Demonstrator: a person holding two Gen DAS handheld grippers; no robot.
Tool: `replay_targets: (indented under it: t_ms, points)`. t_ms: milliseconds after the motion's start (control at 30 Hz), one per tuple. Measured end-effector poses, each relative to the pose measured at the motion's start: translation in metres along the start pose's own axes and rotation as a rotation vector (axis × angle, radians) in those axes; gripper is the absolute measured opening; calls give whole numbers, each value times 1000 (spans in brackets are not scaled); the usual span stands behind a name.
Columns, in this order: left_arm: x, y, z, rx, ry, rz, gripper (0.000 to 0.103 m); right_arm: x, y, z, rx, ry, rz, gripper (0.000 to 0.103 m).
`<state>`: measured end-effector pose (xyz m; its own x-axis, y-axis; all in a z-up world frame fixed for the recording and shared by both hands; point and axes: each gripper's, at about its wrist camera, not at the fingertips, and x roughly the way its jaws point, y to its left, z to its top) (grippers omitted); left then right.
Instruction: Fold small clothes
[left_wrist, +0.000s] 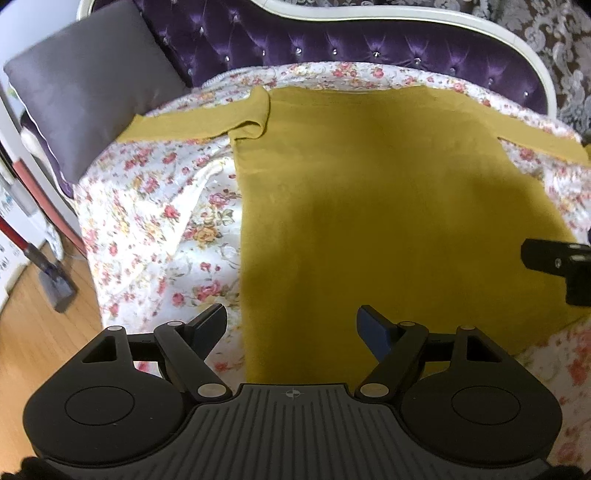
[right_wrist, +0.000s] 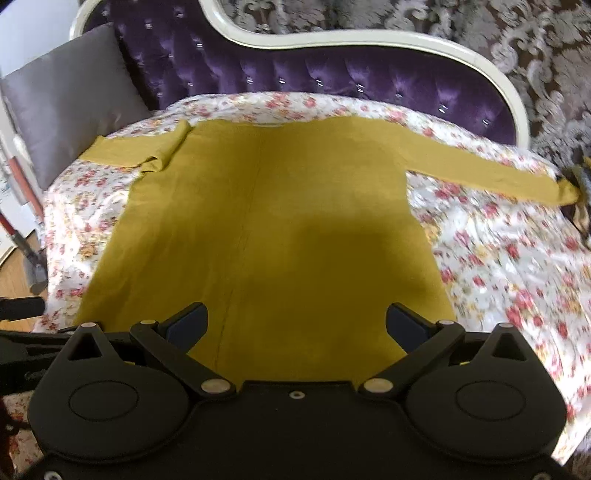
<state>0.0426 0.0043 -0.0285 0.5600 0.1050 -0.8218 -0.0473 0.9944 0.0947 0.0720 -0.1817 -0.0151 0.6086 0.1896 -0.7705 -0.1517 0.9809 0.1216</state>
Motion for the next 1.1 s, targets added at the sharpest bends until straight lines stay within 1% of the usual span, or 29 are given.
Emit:
replay_targets:
  t_ms: [133,233,300,467,533,600,733,800,933,967,1100]
  points:
    - [6,4,8,-15,9,-20,77,5,6,12,-51,22,37,102]
    - [11,8,13,-30,27,-37,76,13,12,21,-79,84,59,102]
    - [15,10,16,-35,36,-40,76,18,15,25,-95,97,80,102]
    - [22,15,24,-31,47,-30,76,23,23,32,-158,88,85,102]
    - [26,18,27,-34,56,-24,76,27,26,35,-194,104,78,102]
    - [30,21,29,-40,64,-24,76,34,29,39,-222,138,70,102]
    - [36,25,33,-52,73,-16,77,45,26,45,-213,202,140,102]
    - [39,28,35,-56,76,-17,76,48,27,49,-212,215,163,102]
    - [47,35,41,-63,83,-32,75,48,30,58,-214,189,195,102]
    - [48,39,43,-71,80,-31,74,48,30,61,-214,171,204,102]
    - [59,61,59,-105,62,-24,73,49,34,77,-202,86,189,102]
